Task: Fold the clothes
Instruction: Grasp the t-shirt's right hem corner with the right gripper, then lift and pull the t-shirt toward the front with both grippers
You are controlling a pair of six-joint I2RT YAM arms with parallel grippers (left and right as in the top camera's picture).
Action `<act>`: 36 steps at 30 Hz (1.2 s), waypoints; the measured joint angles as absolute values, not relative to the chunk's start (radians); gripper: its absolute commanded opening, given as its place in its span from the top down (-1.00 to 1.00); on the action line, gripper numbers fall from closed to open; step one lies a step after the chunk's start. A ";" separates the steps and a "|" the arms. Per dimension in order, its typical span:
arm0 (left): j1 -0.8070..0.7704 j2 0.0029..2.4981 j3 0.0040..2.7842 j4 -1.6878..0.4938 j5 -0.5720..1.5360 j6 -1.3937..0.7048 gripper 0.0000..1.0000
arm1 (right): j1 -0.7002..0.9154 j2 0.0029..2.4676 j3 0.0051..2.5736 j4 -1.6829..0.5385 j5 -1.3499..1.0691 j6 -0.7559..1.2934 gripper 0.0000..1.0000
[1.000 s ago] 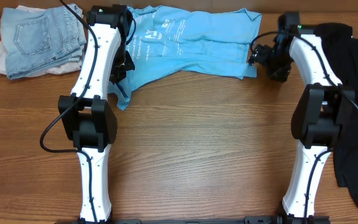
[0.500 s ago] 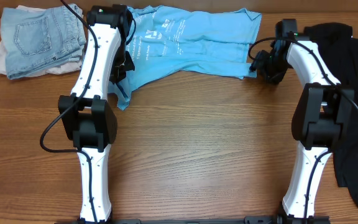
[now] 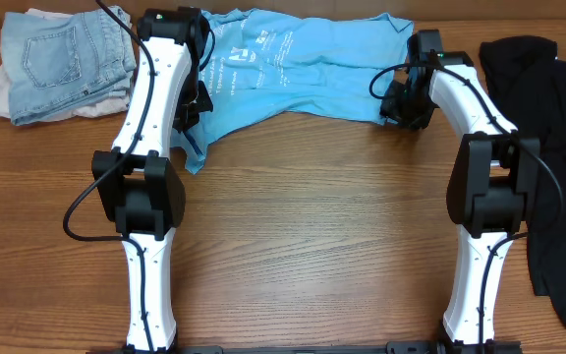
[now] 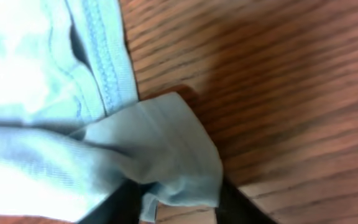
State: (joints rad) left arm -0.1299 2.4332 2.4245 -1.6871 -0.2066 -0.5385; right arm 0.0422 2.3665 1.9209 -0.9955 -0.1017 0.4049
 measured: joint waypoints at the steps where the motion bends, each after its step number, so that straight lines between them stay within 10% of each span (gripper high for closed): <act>1: -0.130 2.433 2.424 -1.687 -0.207 -0.538 0.91 | 0.041 2.366 1.920 -0.996 -0.100 0.410 0.37; 9: -0.130 2.433 2.424 -1.687 -0.207 -0.527 0.92 | 0.020 2.366 1.918 -1.016 -0.100 0.421 0.92; 36: -0.130 1.938 2.461 -1.687 -0.207 -0.516 0.92 | -0.091 2.370 2.719 -1.694 -0.142 0.388 0.92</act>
